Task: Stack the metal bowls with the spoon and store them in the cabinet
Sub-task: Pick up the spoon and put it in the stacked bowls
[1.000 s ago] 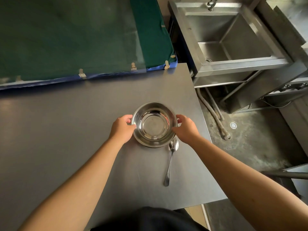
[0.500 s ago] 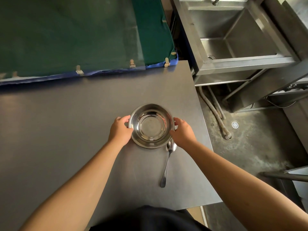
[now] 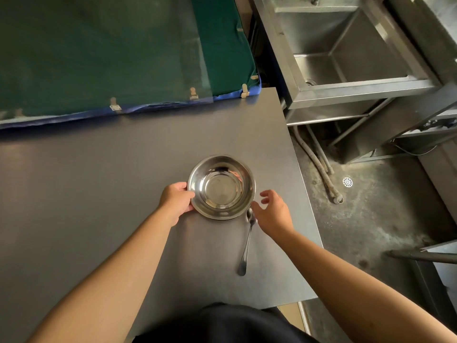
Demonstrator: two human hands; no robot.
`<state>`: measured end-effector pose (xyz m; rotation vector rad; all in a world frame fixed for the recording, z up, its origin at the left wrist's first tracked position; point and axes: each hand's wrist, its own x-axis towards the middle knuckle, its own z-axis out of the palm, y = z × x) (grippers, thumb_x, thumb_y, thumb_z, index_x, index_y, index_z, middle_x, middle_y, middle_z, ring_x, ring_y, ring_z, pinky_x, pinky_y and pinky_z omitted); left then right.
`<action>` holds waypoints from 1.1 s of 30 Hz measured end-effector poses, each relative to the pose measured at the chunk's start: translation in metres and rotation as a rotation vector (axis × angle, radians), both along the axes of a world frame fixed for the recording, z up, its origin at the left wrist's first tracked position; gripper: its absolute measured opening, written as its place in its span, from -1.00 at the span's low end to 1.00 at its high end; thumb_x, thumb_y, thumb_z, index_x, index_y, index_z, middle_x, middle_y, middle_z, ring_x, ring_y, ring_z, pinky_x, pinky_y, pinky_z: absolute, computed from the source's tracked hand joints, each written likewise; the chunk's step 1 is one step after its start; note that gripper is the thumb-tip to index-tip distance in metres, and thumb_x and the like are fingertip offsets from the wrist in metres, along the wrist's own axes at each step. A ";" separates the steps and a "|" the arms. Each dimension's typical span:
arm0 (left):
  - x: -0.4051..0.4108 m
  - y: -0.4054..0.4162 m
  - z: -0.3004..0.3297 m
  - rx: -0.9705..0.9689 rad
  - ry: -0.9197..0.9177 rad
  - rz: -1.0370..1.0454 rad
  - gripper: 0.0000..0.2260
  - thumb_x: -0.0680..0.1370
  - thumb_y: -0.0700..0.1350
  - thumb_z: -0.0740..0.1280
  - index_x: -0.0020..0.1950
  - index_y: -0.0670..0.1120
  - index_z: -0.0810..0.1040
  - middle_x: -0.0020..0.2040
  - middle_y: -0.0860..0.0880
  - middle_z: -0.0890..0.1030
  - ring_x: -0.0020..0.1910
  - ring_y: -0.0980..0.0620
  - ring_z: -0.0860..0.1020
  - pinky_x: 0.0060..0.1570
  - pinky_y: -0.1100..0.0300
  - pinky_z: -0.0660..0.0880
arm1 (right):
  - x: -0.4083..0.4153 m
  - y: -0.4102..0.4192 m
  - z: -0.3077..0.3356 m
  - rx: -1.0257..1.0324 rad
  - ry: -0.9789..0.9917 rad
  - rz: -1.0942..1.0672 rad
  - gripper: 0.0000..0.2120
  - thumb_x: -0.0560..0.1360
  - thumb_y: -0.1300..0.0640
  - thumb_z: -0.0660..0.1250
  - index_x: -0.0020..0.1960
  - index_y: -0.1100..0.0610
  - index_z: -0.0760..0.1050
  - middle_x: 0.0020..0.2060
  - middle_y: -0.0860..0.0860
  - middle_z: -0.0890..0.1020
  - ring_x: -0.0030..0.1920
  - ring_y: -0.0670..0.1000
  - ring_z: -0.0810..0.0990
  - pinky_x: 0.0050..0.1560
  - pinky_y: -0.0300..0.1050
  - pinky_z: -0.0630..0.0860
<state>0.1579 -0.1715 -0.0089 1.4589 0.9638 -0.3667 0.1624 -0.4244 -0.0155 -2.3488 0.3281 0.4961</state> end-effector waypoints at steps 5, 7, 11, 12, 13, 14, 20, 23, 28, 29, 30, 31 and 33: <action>-0.012 0.004 0.000 0.022 -0.022 0.004 -0.71 0.52 -0.43 0.22 0.08 -0.17 0.63 0.06 -0.14 0.69 -0.09 -0.06 0.65 -0.17 0.11 0.66 | -0.028 0.001 -0.007 -0.086 0.083 -0.013 -0.79 0.51 -0.04 0.38 -0.15 0.07 0.44 -0.28 -0.07 0.56 -0.27 0.00 0.53 -0.34 -0.12 0.38; -0.018 0.007 -0.001 0.021 -0.026 0.011 -0.71 0.51 -0.44 0.22 0.10 -0.20 0.62 0.07 -0.16 0.69 -0.08 -0.08 0.65 -0.11 0.06 0.66 | -0.037 0.003 -0.010 -0.113 0.114 -0.007 -0.81 0.47 -0.02 0.38 -0.20 0.06 0.45 -0.33 -0.07 0.56 -0.30 0.00 0.53 -0.37 -0.13 0.36; -0.033 0.012 0.001 0.015 -0.025 0.036 -0.69 0.52 -0.45 0.22 0.15 -0.22 0.61 0.08 -0.16 0.69 -0.03 -0.11 0.67 -0.11 0.05 0.66 | -0.050 0.007 -0.014 -0.135 0.200 0.029 -0.84 0.43 -0.02 0.38 -0.17 0.06 0.48 -0.30 -0.04 0.59 -0.28 0.00 0.57 -0.37 -0.15 0.37; -0.038 0.014 0.002 0.018 -0.024 0.038 -0.69 0.52 -0.45 0.22 0.15 -0.22 0.61 0.07 -0.16 0.69 -0.02 -0.12 0.67 -0.14 0.07 0.66 | -0.053 0.008 -0.015 -0.142 0.211 0.034 -0.85 0.41 -0.01 0.37 -0.18 0.05 0.48 -0.30 -0.04 0.60 -0.28 0.02 0.58 -0.38 -0.15 0.36; -0.042 0.015 0.002 0.019 -0.024 0.042 -0.70 0.52 -0.45 0.22 0.14 -0.22 0.61 0.07 -0.16 0.69 0.01 -0.13 0.68 -0.14 0.08 0.66 | -0.055 0.008 -0.016 -0.151 0.218 0.037 -0.86 0.41 0.00 0.37 -0.19 0.05 0.47 -0.31 -0.03 0.59 -0.29 0.01 0.57 -0.39 -0.16 0.35; -0.046 0.016 0.003 0.016 -0.025 0.046 -0.70 0.52 -0.45 0.21 0.14 -0.22 0.61 0.08 -0.16 0.69 0.04 -0.15 0.68 -0.13 0.07 0.66 | -0.057 0.008 -0.016 -0.161 0.222 0.042 -0.87 0.40 0.01 0.36 -0.21 0.05 0.48 -0.33 -0.03 0.59 -0.30 0.01 0.57 -0.40 -0.16 0.35; -0.067 0.023 0.003 0.013 -0.024 0.055 -0.69 0.52 -0.46 0.21 0.14 -0.23 0.61 0.08 -0.17 0.69 0.05 -0.16 0.68 -0.10 0.05 0.66 | -0.062 0.011 -0.019 -0.180 0.236 0.030 -0.85 0.44 0.08 0.34 -0.28 0.09 0.53 -0.40 -0.02 0.59 -0.38 -0.01 0.55 -0.43 -0.20 0.35; -0.077 0.027 0.001 0.008 -0.027 0.063 -0.70 0.52 -0.46 0.21 0.14 -0.22 0.60 0.08 -0.16 0.69 0.05 -0.16 0.68 -0.12 0.06 0.66 | -0.063 0.016 -0.018 -0.179 0.244 0.022 -0.84 0.45 0.12 0.33 -0.29 0.11 0.53 -0.42 -0.01 0.58 -0.42 -0.04 0.53 -0.47 -0.24 0.32; -0.093 0.034 -0.002 -0.014 -0.032 0.082 -0.74 0.51 -0.45 0.23 0.00 -0.15 0.59 0.06 -0.18 0.68 -0.03 -0.12 0.68 -0.23 0.11 0.65 | -0.066 0.026 -0.010 -0.175 0.278 0.037 -0.81 0.39 0.19 0.29 -0.40 0.13 0.48 -0.51 0.01 0.55 -0.48 0.01 0.51 -0.51 -0.24 0.30; -0.095 0.036 -0.003 -0.022 -0.030 0.088 -0.74 0.51 -0.45 0.24 0.02 -0.15 0.59 0.07 -0.19 0.67 -0.01 -0.13 0.67 -0.21 0.10 0.66 | -0.067 0.027 -0.009 -0.170 0.277 0.042 -0.81 0.39 0.19 0.29 -0.40 0.12 0.49 -0.50 0.01 0.56 -0.44 0.03 0.52 -0.50 -0.24 0.31; -0.097 0.038 -0.005 -0.030 -0.027 0.094 -0.74 0.52 -0.44 0.25 0.07 -0.16 0.58 0.10 -0.19 0.66 0.03 -0.15 0.67 -0.18 0.07 0.66 | -0.068 0.028 -0.007 -0.155 0.271 0.042 -0.83 0.40 0.19 0.30 -0.37 0.11 0.50 -0.45 0.01 0.59 -0.39 0.05 0.55 -0.47 -0.23 0.33; -0.100 0.040 -0.007 -0.038 -0.023 0.098 -0.71 0.52 -0.44 0.25 0.14 -0.16 0.56 0.13 -0.18 0.64 0.06 -0.16 0.67 -0.13 0.04 0.66 | -0.069 0.029 -0.004 -0.134 0.260 0.039 -0.85 0.42 0.19 0.32 -0.33 0.10 0.52 -0.39 0.02 0.61 -0.32 0.05 0.57 -0.43 -0.21 0.37; -0.103 0.044 -0.009 -0.047 -0.005 0.098 -0.58 0.52 -0.43 0.27 0.35 -0.17 0.48 0.19 -0.17 0.60 0.10 -0.17 0.65 -0.01 -0.04 0.65 | -0.068 0.030 0.002 -0.107 0.227 0.038 -0.91 0.47 0.16 0.35 -0.22 0.09 0.56 -0.27 0.02 0.64 -0.25 0.03 0.58 -0.36 -0.19 0.41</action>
